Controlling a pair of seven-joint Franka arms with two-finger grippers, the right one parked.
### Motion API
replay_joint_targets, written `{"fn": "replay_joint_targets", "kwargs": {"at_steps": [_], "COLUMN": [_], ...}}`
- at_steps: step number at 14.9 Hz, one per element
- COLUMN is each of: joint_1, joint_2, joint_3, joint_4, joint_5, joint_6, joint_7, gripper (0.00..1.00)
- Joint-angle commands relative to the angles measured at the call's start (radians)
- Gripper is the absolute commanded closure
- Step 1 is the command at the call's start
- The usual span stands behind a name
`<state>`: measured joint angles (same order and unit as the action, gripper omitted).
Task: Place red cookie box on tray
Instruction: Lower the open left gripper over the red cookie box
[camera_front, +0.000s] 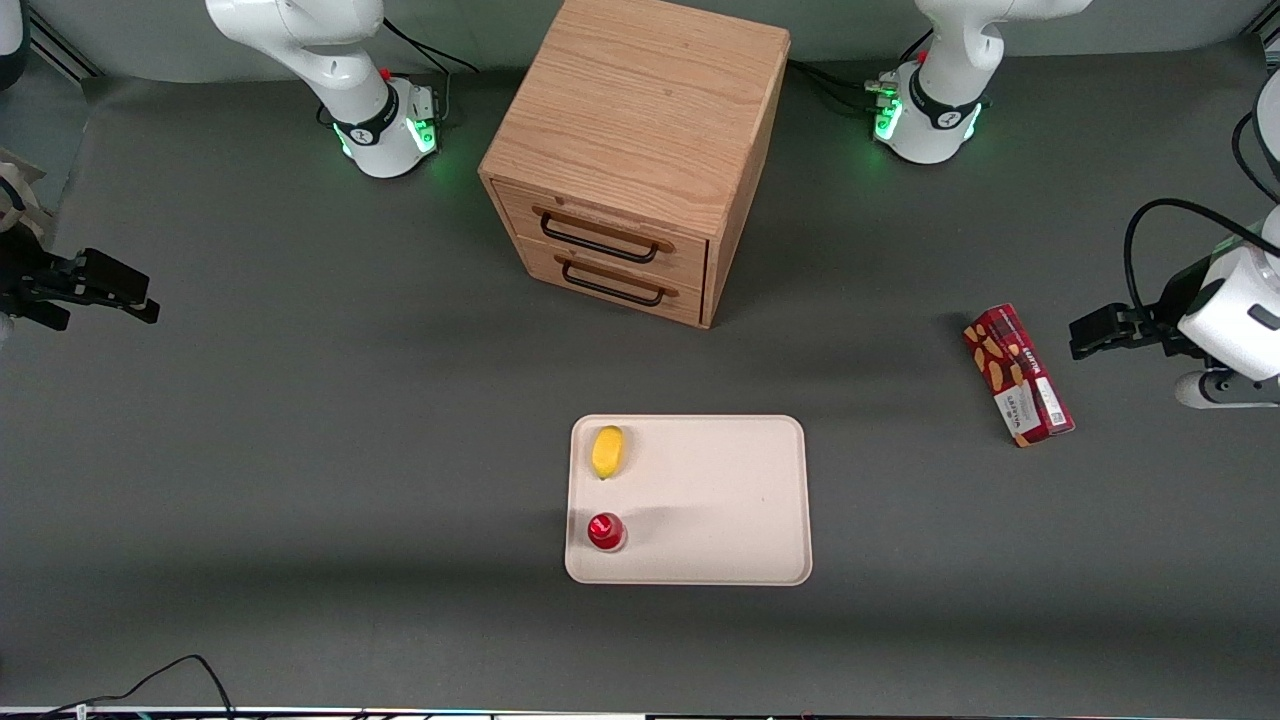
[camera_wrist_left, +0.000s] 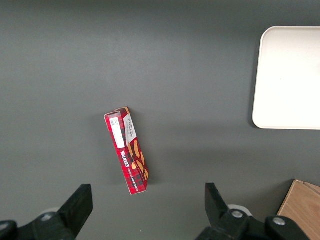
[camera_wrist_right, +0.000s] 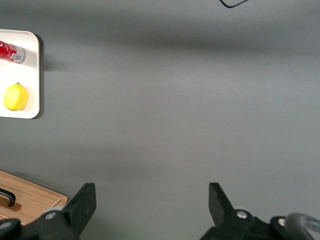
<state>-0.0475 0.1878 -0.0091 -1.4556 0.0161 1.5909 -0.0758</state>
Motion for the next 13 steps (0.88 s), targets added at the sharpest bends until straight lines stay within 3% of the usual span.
{"fn": "replay_joint_targets", "kwargs": {"at_steps": [1,7,10,13], "joint_1": [0.012,-0.003,0.006,0.008], "joint_2": [0.018,0.025,0.022,0.024], "joint_3": [-0.014,-0.009,0.001,0.055], "joint_4": [0.037,0.011,-0.135,-0.329], "joint_5": [0.004,0.013,0.016,0.012], "joint_6": [-0.025,-0.032,0.093,0.323], "joint_7": [0.016,0.004,-0.047,-0.061], "gripper": [0.0,0.0,0.0,0.0]}}
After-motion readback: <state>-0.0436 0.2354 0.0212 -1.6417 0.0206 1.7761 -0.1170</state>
